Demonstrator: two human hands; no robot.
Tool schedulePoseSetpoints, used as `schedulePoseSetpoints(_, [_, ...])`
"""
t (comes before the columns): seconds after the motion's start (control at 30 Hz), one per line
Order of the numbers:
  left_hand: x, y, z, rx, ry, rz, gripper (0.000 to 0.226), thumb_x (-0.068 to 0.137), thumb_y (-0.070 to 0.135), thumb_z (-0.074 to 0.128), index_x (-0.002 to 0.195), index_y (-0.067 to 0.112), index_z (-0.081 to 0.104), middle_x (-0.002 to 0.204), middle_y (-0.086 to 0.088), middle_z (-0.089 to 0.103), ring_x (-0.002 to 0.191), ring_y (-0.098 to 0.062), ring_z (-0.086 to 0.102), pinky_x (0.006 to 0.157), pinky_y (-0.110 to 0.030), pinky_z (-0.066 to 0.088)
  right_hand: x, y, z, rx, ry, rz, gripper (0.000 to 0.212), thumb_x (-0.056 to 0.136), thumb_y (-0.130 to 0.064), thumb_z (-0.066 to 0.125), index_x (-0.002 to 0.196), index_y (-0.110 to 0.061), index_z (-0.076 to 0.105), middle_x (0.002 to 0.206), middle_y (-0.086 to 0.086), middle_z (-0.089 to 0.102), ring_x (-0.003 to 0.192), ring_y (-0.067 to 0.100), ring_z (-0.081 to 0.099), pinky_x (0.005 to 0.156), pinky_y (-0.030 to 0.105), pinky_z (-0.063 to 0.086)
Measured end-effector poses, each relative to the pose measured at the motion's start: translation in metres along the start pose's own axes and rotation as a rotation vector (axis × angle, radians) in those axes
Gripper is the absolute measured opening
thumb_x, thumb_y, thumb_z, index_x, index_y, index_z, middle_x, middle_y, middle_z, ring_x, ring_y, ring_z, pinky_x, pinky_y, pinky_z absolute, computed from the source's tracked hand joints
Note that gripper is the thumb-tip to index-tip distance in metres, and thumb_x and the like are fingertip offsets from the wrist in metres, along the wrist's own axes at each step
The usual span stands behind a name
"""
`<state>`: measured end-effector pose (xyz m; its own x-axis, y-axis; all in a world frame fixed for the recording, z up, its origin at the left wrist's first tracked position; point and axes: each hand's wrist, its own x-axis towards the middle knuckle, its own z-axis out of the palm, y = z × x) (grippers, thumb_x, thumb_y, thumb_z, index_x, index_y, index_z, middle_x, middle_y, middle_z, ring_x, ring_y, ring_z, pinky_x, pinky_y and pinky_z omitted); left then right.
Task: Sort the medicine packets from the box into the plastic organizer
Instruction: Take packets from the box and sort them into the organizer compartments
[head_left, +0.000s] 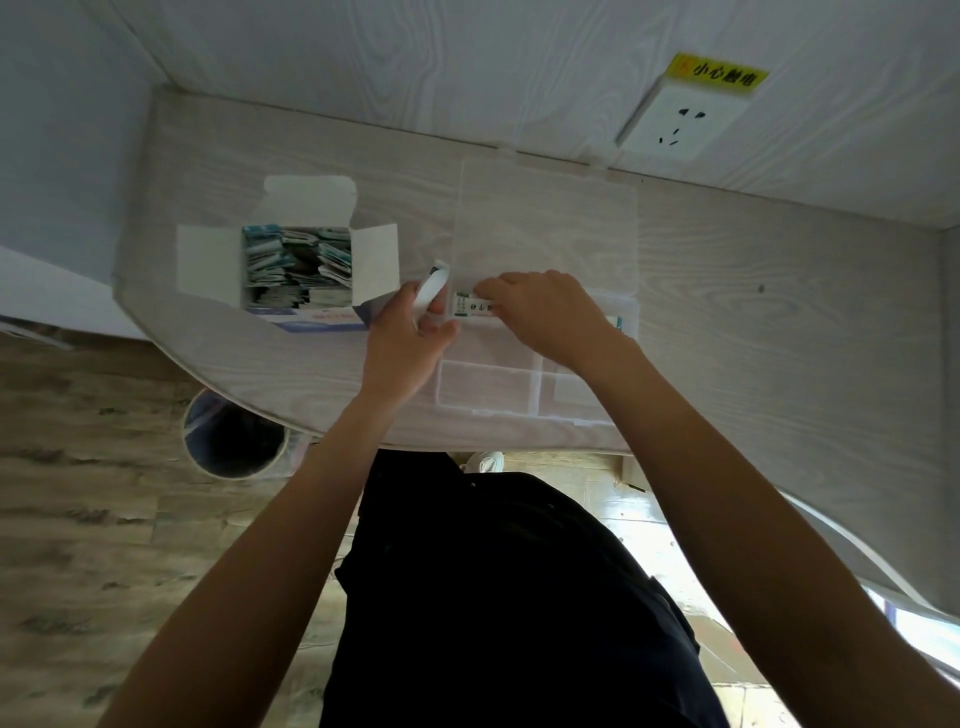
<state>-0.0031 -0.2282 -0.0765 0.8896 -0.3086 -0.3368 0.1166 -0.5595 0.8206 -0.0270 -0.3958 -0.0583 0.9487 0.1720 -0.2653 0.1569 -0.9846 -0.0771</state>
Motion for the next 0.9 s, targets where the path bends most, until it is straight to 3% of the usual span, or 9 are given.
schedulePoseSetpoints(0.13, [0.001, 0.0, -0.001, -0.033, 0.003, -0.006, 0.022, 0.083, 0.016, 0.065, 0.1, 0.023, 0.052, 0.087, 0.01, 0.058, 0.079, -0.005, 0.054, 0.063, -0.001, 0.036, -0.009, 0.005, 0.0, 0.115, 0.044, -0.001, 0.029, 0.098, -0.015, 0.042, 0.125, -0.012, 0.052, 0.109, 0.008, 0.064, 0.083, 0.031, 0.063, 0.063, 0.035, 0.042])
schedulePoseSetpoints(0.33, [0.0, -0.001, 0.0, -0.041, -0.002, -0.007, 0.022, 0.082, 0.015, 0.066, 0.101, 0.019, 0.054, 0.091, 0.004, 0.061, 0.084, -0.012, 0.059, 0.07, -0.016, 0.043, -0.004, -0.001, 0.001, -0.064, -0.018, 0.049, 0.028, 0.097, -0.015, 0.044, 0.124, -0.016, 0.049, 0.097, 0.005, 0.065, 0.066, 0.021, 0.048, 0.057, 0.031, 0.034])
schedulePoseSetpoints(0.47, [0.001, -0.001, -0.001, -0.02, -0.005, -0.002, 0.021, 0.083, 0.017, 0.065, 0.1, 0.022, 0.052, 0.091, 0.002, 0.06, 0.076, -0.004, 0.055, 0.062, -0.004, 0.038, -0.003, -0.004, -0.003, -0.116, -0.047, 0.025, 0.032, 0.095, -0.007, 0.041, 0.126, -0.014, 0.046, 0.101, 0.007, 0.064, 0.077, 0.026, 0.059, 0.059, 0.032, 0.033])
schedulePoseSetpoints(0.57, [0.001, 0.0, -0.001, -0.013, -0.01, 0.0, 0.021, 0.083, 0.017, 0.065, 0.099, 0.021, 0.052, 0.09, 0.001, 0.06, 0.074, -0.003, 0.054, 0.06, -0.002, 0.038, -0.003, -0.004, -0.001, -0.079, -0.033, 0.027, 0.032, 0.094, -0.006, 0.043, 0.125, -0.011, 0.046, 0.105, 0.008, 0.062, 0.072, 0.024, 0.055, 0.059, 0.031, 0.035])
schedulePoseSetpoints(0.7, [0.0, 0.002, -0.001, -0.021, 0.006, -0.002, 0.025, 0.083, 0.014, 0.064, 0.105, 0.02, 0.052, 0.085, 0.017, 0.055, 0.072, 0.007, 0.051, 0.06, 0.003, 0.034, -0.005, -0.006, 0.003, 0.039, 0.037, 0.024, 0.034, 0.092, -0.003, 0.046, 0.125, -0.01, 0.048, 0.097, 0.01, 0.061, 0.065, 0.028, 0.053, 0.055, 0.032, 0.031])
schedulePoseSetpoints(0.8, [0.0, 0.002, -0.001, -0.031, 0.012, -0.006, 0.026, 0.083, 0.013, 0.065, 0.106, 0.017, 0.053, 0.086, 0.018, 0.054, 0.072, 0.005, 0.051, 0.062, 0.001, 0.036, -0.008, -0.005, 0.008, 0.059, 0.154, 0.017, 0.025, 0.085, -0.002, 0.058, 0.11, -0.006, 0.059, 0.078, 0.01, 0.063, 0.049, 0.023, 0.04, 0.047, 0.026, 0.022])
schedulePoseSetpoints(0.9, [0.001, -0.001, -0.002, -0.004, 0.013, 0.001, 0.028, 0.083, 0.017, 0.065, 0.109, 0.015, 0.055, 0.095, 0.006, 0.058, 0.083, -0.006, 0.054, 0.061, -0.003, 0.035, -0.008, -0.005, 0.012, -0.014, 0.2, 0.056, 0.024, 0.068, -0.005, 0.078, 0.086, -0.012, 0.064, 0.057, 0.0, 0.058, 0.036, 0.019, 0.043, 0.042, 0.018, 0.021])
